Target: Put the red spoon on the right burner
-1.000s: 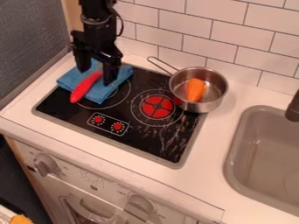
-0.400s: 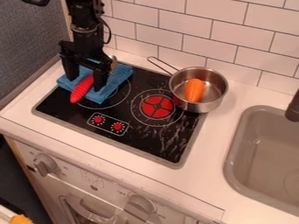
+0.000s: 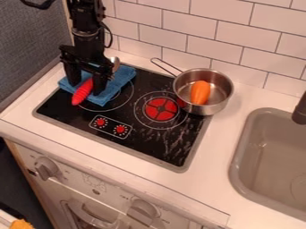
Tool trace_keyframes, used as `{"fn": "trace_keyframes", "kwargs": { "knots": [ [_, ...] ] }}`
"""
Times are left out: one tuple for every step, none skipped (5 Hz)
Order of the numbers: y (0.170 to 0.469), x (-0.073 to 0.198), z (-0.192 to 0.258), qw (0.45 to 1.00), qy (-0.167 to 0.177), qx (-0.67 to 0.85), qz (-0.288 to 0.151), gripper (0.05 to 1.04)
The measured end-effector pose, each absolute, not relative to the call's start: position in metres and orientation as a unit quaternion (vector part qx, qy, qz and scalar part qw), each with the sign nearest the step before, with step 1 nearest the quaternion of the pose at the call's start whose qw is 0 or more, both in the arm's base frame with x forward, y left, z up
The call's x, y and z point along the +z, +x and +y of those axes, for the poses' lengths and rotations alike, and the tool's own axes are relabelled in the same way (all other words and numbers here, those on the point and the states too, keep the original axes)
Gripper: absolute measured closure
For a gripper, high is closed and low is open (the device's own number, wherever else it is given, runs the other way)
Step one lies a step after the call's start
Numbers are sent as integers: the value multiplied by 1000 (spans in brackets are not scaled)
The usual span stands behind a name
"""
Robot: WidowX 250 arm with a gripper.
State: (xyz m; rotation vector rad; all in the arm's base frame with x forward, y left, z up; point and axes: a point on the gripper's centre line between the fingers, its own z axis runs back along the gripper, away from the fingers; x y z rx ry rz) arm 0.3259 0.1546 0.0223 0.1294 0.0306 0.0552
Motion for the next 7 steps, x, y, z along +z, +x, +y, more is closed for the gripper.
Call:
{"fn": "trace_keyframes", "kwargs": {
  "knots": [
    [325,22,155,997,67,28,19,485],
    [326,23,155,997,67,29,22,669],
    [325,21,155,997,66,29,24,588],
    [325,20,155,997,63,27,29,467],
    [325,15,154,997,58,28,34,332],
    [326,15,154,998,56,27,32,641],
    [326,15,154,998,55,26,33,691]
  ]
}}
